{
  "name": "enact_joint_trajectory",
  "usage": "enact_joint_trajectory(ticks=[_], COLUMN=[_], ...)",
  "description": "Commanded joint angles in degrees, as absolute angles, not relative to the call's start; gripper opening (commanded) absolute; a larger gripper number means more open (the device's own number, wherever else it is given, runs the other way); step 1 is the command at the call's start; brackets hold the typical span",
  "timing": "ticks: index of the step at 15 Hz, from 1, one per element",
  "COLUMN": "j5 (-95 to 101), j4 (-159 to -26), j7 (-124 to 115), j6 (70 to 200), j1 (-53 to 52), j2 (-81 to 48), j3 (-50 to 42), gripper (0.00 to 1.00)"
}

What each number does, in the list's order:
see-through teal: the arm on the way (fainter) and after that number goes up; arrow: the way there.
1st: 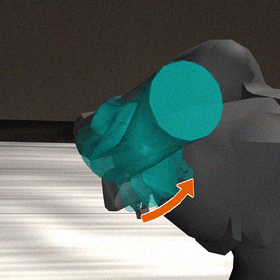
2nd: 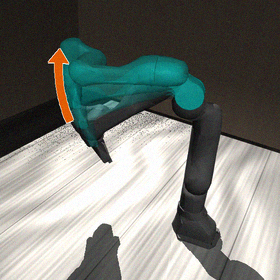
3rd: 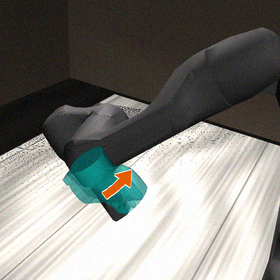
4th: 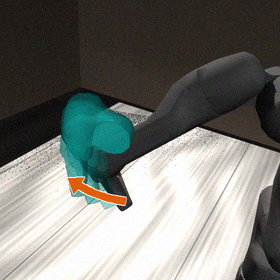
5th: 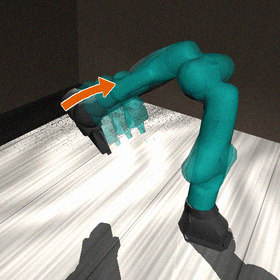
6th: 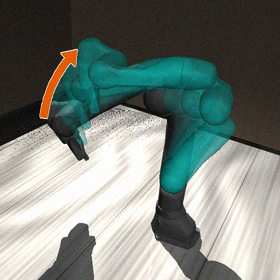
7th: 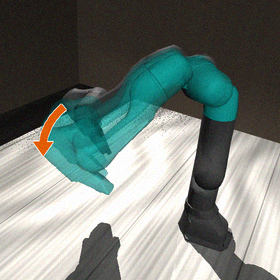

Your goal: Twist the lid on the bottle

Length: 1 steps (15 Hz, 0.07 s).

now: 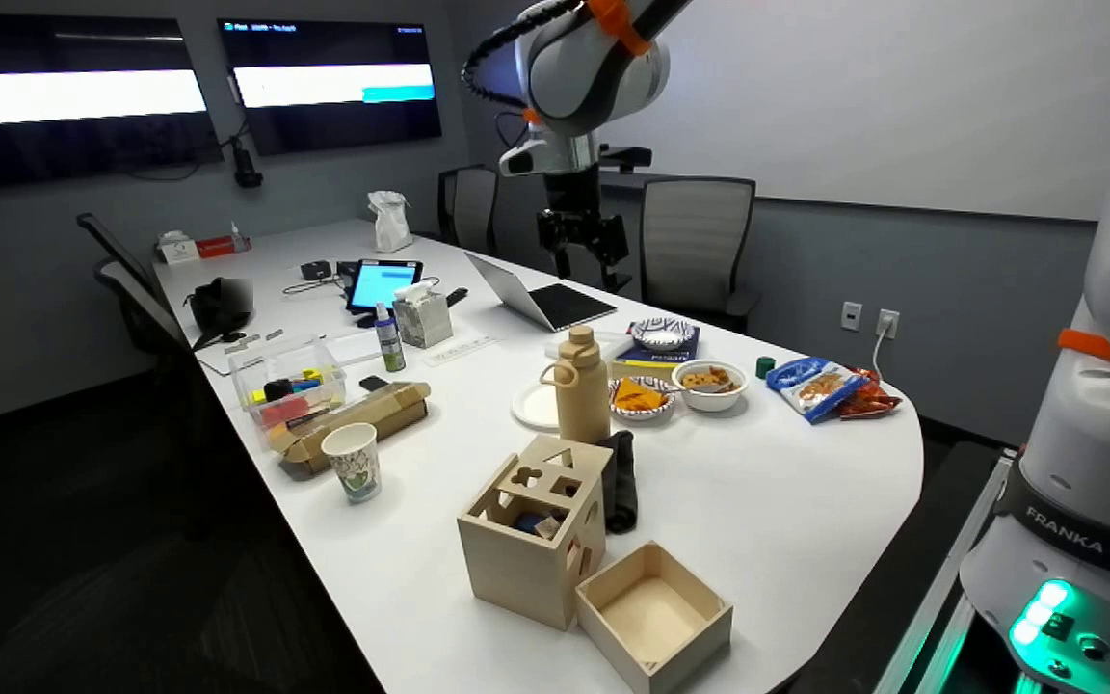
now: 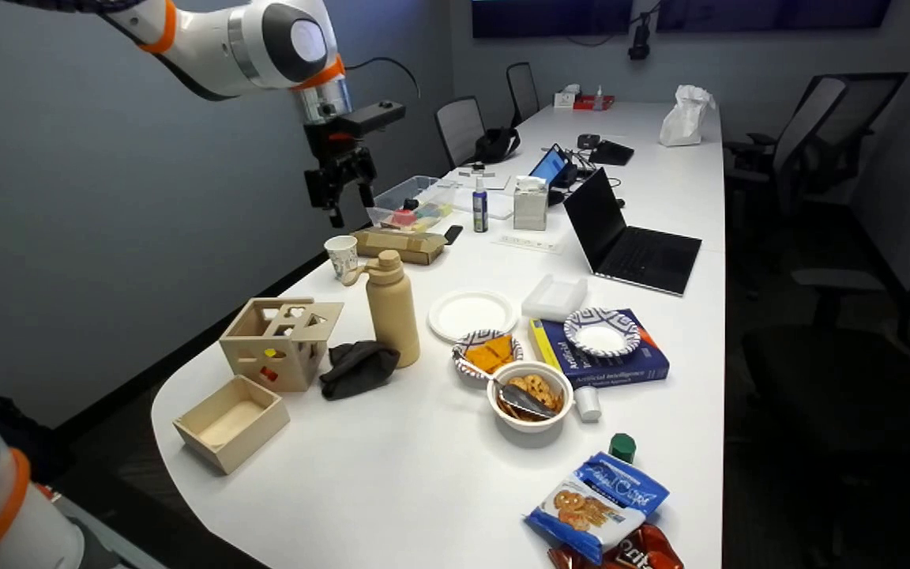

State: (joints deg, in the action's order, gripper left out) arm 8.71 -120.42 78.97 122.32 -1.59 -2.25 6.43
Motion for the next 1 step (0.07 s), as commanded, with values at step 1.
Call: enact_joint_trajectory(ticks=[1], j5=[5.9], j4=[-121.4], j7=[75.6], j6=[118.4], j1=[-2.3], j2=[1.1], j3=[5.5], gripper=[1.00])
